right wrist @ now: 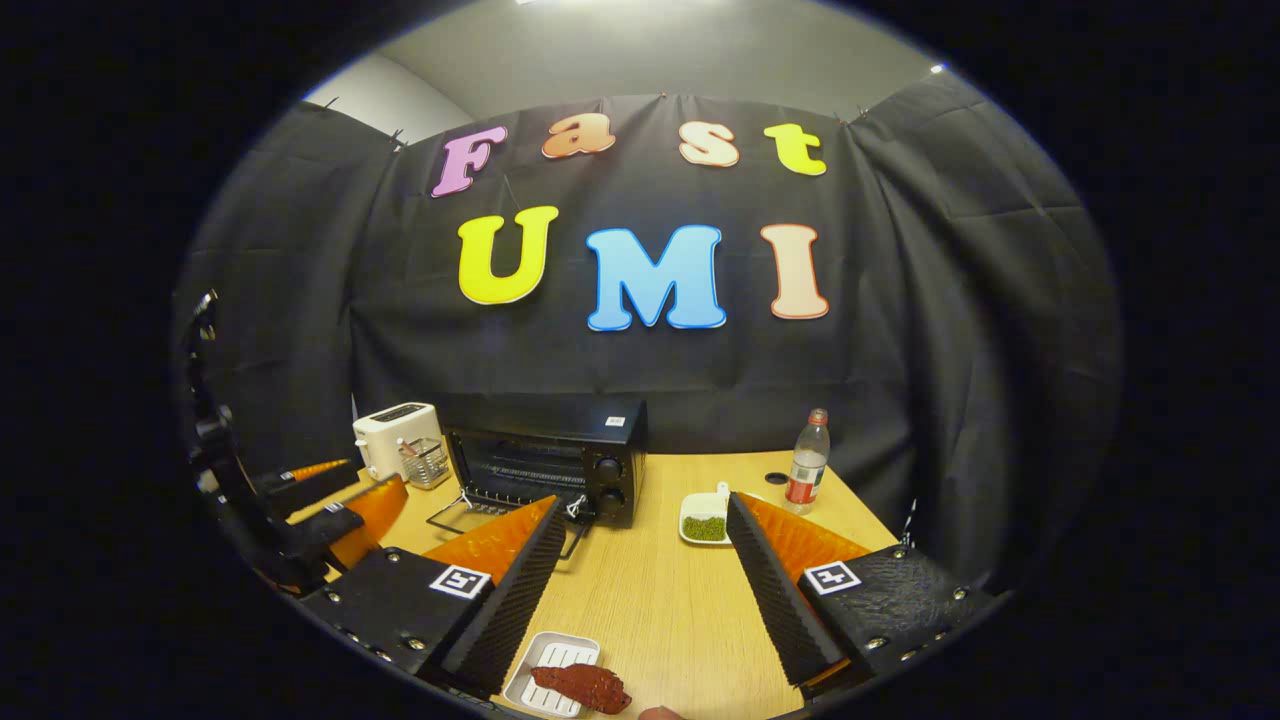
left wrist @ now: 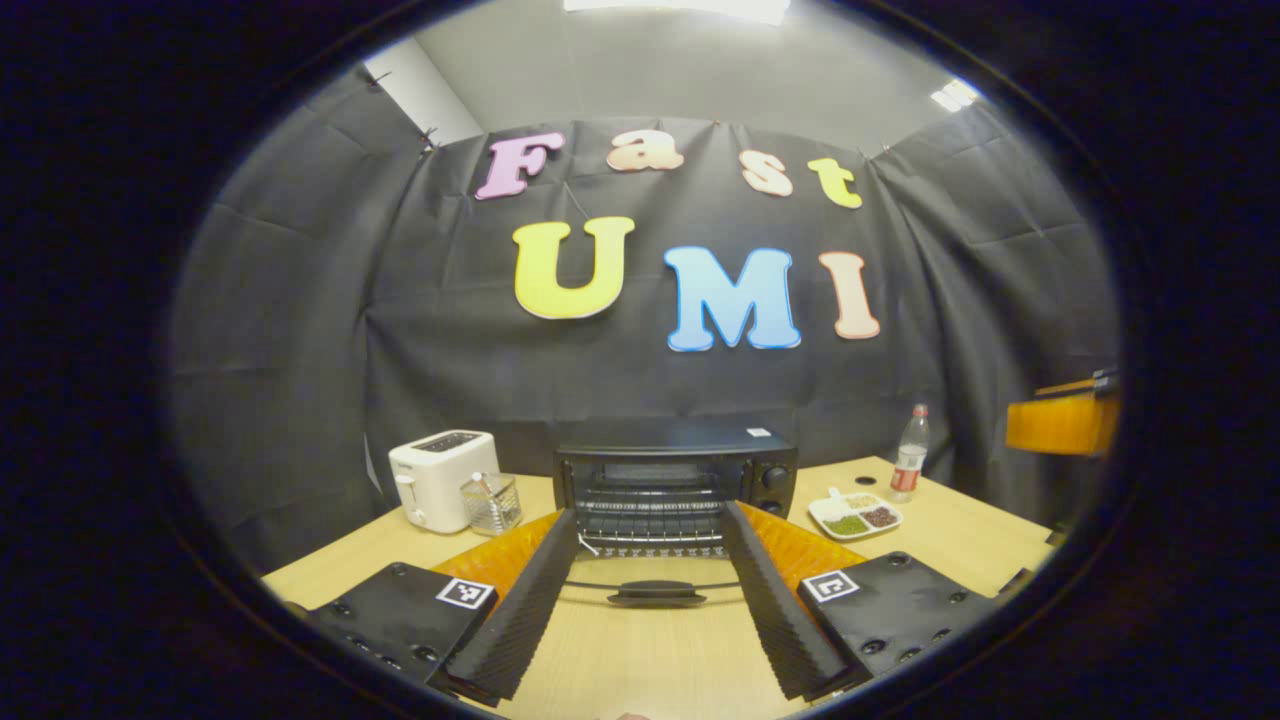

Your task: Open the electric oven with the left hand, put the food in, and close the electric oven.

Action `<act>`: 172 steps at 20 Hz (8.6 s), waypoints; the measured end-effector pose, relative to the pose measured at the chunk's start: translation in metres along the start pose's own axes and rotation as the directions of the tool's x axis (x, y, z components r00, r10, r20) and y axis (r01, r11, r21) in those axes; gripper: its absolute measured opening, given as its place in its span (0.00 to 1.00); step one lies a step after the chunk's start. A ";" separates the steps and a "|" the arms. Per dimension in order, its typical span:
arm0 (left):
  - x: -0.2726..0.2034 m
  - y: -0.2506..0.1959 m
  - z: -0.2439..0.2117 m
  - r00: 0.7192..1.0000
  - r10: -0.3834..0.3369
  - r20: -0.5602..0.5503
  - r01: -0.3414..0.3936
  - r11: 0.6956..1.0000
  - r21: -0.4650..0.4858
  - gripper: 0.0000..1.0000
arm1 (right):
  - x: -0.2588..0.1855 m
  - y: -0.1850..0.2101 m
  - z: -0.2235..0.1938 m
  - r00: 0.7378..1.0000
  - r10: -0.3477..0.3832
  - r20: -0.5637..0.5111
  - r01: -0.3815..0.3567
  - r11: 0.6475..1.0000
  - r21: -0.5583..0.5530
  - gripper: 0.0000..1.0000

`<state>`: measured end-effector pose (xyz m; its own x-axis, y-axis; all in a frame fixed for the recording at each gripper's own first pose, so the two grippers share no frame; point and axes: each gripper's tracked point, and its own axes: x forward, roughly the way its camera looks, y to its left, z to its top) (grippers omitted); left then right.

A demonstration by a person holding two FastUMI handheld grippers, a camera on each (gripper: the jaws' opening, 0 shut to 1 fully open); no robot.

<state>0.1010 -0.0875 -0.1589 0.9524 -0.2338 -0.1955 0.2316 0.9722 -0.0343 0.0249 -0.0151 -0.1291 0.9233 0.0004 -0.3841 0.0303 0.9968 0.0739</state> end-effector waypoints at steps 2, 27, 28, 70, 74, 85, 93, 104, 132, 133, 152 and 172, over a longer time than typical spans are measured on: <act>-0.018 0.000 0.019 1.000 0.011 0.023 -0.011 1.000 -0.003 0.96 | -0.001 0.000 -0.017 0.998 0.029 -0.047 -0.028 0.999 0.024 0.98; -0.115 0.012 0.103 0.977 0.157 0.144 -0.157 0.987 -0.010 0.93 | -0.030 0.034 -0.213 0.737 0.418 -0.532 -0.091 0.840 0.534 0.52; -0.117 0.013 0.104 0.975 0.166 0.147 -0.166 0.986 -0.015 0.92 | -0.032 0.032 -0.213 0.732 0.424 -0.533 -0.096 0.839 0.536 0.52; 0.055 0.201 0.061 0.979 0.172 0.110 -0.172 0.985 -0.010 0.96 | 0.275 0.187 -0.053 0.925 0.343 -0.160 -0.192 0.789 0.583 0.07; 0.069 0.214 0.046 0.981 0.176 0.081 -0.178 0.984 0.012 1.00 | 0.308 0.194 -0.067 0.930 0.331 -0.157 -0.190 0.803 0.565 0.07; 0.092 0.223 0.022 0.984 0.175 0.022 -0.176 0.983 0.058 0.97 | 0.361 0.186 -0.077 0.953 0.272 -0.132 -0.131 0.764 0.632 0.12; 0.103 0.197 0.020 0.990 0.138 0.018 -0.139 0.988 0.064 0.99 | 0.353 0.154 -0.063 0.981 0.165 -0.100 -0.098 0.872 0.479 0.99; 0.120 0.107 -0.003 1.000 -0.002 -0.005 0.003 0.998 0.068 1.00 | 0.243 0.132 -0.012 0.983 0.182 0.000 -0.180 0.970 0.166 0.98; 0.136 -0.016 -0.262 0.784 -0.165 -0.598 0.181 0.983 -0.034 0.96 | 0.094 -0.018 0.020 0.978 -0.193 0.072 0.188 0.979 0.074 0.98; 0.140 -0.017 -0.265 0.779 -0.163 -0.605 0.184 0.983 -0.027 0.97 | 0.091 -0.021 0.020 0.976 -0.203 0.072 0.198 0.977 0.073 0.98; 0.149 -0.019 -0.239 0.807 -0.117 -0.579 0.126 0.992 -0.024 0.96 | 0.082 -0.025 0.027 0.976 -0.197 0.090 0.192 0.979 0.062 0.98; 0.232 -0.027 -0.077 0.967 -0.159 -0.200 0.176 0.982 0.074 0.90 | 0.071 -0.017 0.023 0.980 -0.174 0.098 0.171 0.984 0.047 0.98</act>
<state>0.3000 -0.1667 -0.2790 0.8446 -0.3779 -0.3792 0.4100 0.9121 0.0044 0.0991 -0.0340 -0.1361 0.9368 -0.1813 -0.2991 0.2052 0.9774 0.0501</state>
